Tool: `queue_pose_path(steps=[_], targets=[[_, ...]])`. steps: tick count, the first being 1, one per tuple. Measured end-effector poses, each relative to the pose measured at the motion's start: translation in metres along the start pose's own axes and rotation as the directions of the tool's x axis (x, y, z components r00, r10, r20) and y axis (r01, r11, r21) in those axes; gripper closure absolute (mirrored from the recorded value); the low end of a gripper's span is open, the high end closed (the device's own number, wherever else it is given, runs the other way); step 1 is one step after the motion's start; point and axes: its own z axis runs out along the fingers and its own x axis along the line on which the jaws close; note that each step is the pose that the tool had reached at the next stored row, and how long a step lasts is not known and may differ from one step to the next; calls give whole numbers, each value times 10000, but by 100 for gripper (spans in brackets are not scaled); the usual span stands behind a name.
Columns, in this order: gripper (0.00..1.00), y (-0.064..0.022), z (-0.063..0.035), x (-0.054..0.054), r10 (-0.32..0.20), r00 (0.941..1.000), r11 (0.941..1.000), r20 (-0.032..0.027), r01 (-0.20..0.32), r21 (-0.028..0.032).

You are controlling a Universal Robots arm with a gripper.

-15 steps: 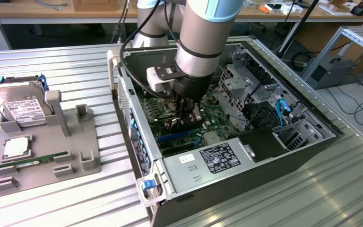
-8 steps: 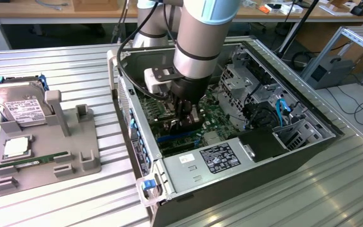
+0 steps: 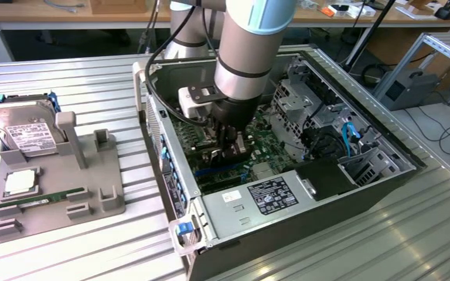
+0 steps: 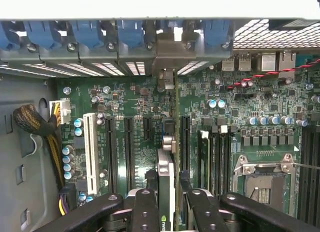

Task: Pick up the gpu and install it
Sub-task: 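Insert the gpu into the slot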

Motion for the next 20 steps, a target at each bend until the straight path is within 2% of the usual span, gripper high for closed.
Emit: queue_pose_path(steps=[5,8,14,20], targets=[[73,1,0,0,0,10000,10000,5,0,5],[73,0,-37,-2,3,10000,10000,4,-3,5],[73,30,-26,-1,26,10000,10000,5,-26,6],[73,21,-16,1,64,10000,10000,1,-64,8]])
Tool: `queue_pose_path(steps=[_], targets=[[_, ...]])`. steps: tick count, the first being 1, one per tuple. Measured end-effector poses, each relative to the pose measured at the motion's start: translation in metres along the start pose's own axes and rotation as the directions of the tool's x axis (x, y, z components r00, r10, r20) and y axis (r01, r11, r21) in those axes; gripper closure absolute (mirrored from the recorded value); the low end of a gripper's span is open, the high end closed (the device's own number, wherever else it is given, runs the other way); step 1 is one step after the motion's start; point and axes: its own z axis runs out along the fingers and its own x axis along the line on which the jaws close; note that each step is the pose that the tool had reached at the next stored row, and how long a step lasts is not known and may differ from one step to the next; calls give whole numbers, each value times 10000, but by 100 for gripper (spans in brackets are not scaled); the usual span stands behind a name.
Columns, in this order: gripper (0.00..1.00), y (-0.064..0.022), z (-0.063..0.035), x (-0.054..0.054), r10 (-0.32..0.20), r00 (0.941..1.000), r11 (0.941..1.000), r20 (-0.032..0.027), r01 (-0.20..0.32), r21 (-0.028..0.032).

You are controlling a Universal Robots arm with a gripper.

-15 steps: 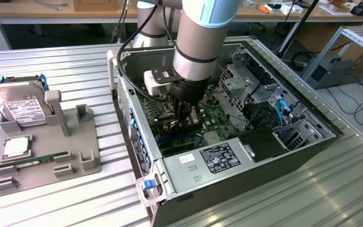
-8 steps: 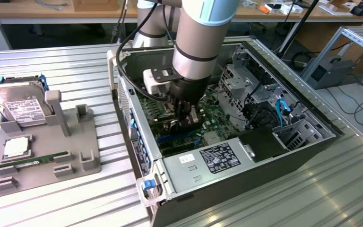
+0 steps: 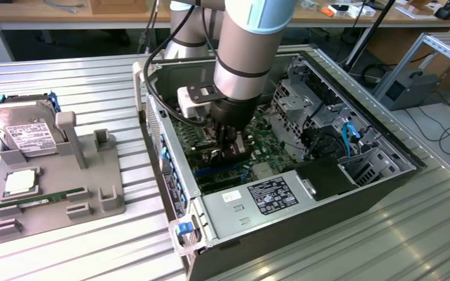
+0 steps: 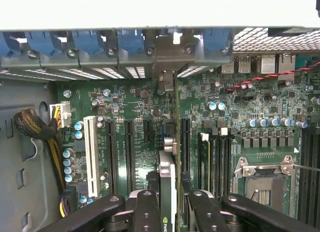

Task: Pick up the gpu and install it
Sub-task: 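Insert the gpu into the slot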

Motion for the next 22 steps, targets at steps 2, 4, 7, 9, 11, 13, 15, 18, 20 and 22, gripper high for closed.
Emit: queue_pose_path(steps=[2,4,7,9,11,13,15,18,20,22], targets=[[73,-24,0,0,144,9999,9999,-7,-144,5],[73,-44,0,-1,232,9997,9997,-11,-232,10],[73,-46,0,-1,491,9988,9988,-18,-491,22],[73,-40,1,-2,516,9987,9987,-18,-515,26],[73,-27,5,0,511,9987,9987,-16,-511,23],[73,-26,5,0,488,9988,9988,-16,-488,22],[73,-25,6,0,456,9990,9990,-15,-456,20],[73,-24,7,0,238,9997,9997,-6,-238,11],[73,-25,7,0,62,10000,10000,-1,-62,2],[73,-25,6,0,-177,9998,9998,5,177,-9]])
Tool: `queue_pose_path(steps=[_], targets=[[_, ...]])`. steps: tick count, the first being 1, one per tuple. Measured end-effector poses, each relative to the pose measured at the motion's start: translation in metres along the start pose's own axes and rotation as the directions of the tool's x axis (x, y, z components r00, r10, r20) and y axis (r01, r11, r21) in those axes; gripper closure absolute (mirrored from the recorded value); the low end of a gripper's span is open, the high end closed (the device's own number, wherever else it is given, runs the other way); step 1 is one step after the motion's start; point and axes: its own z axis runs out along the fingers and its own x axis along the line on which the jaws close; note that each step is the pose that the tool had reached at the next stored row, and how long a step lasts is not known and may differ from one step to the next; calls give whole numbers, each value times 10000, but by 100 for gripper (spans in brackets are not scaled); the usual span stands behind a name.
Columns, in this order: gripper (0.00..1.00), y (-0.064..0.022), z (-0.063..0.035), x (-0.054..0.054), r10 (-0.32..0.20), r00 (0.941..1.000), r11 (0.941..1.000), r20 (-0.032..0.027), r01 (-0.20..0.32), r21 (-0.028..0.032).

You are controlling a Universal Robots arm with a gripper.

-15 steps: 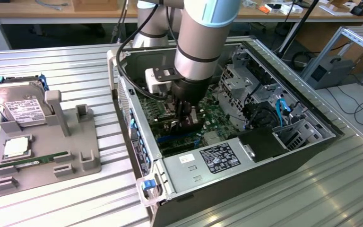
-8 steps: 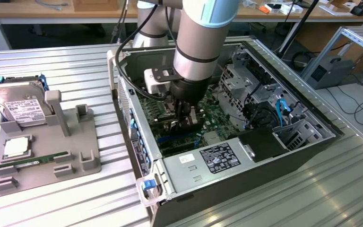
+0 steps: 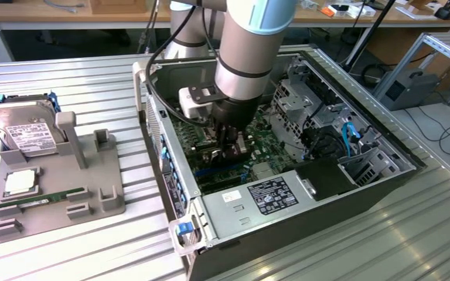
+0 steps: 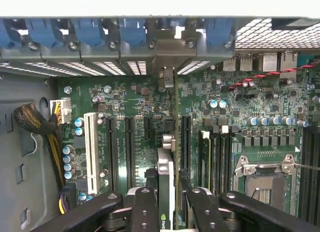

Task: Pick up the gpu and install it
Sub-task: 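Insert the gpu into the slot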

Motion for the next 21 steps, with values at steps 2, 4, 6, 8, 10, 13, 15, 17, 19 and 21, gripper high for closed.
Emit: queue_pose_path(steps=[2,4,6,8,10,13,15,17,19,21], targets=[[73,-2,0,0,-35,10000,10000,-2,35,-2],[73,-10,0,0,-135,9999,9999,0,135,-7],[73,-12,-4,-1,-134,9999,9999,0,134,-6],[73,-13,-32,-2,-135,9999,9999,-1,135,-6],[73,-15,-71,-4,-134,9999,9999,-1,134,-7],[73,-28,-114,-6,-137,9999,9999,4,137,-5],[73,-113,-113,-6,-132,9999,9999,1,132,-52],[73,-167,-110,-7,-131,9999,9999,2,131,-82],[73,-187,-110,-7,-131,9999,9999,-1,131,-89],[73,-188,-110,-7,-160,9999,9998,0,160,-91]])
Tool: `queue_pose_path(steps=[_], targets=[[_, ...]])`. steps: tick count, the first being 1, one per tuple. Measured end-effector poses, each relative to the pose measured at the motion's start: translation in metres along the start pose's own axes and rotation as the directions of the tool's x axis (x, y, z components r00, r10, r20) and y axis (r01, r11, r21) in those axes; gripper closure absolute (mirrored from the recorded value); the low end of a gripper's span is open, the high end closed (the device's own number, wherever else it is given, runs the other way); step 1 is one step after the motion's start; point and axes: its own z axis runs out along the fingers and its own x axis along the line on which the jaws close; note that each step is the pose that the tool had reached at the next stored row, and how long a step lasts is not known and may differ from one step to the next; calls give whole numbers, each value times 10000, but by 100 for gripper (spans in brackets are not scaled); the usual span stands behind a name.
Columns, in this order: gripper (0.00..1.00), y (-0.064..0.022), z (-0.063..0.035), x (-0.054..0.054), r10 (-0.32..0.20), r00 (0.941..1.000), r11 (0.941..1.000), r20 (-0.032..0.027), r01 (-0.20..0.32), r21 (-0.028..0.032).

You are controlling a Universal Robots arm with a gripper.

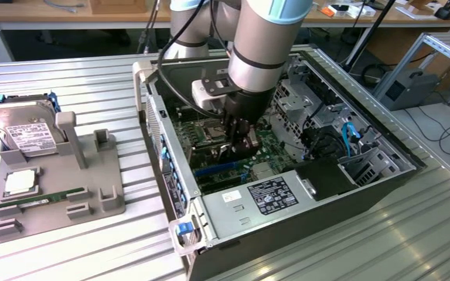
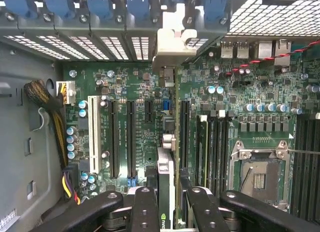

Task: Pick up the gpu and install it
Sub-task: 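Insert the gpu into the slot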

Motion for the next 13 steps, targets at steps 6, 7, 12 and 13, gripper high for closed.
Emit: queue_pose_path(steps=[6,7,12,13], targets=[[73,0,0,0,569,9984,9984,-14,-569,27],[73,6,0,-1,549,9985,9985,-16,-549,26],[73,76,-2,-1,533,9986,9986,-49,-533,45],[73,88,-2,-1,533,9986,9986,-49,-533,47]])
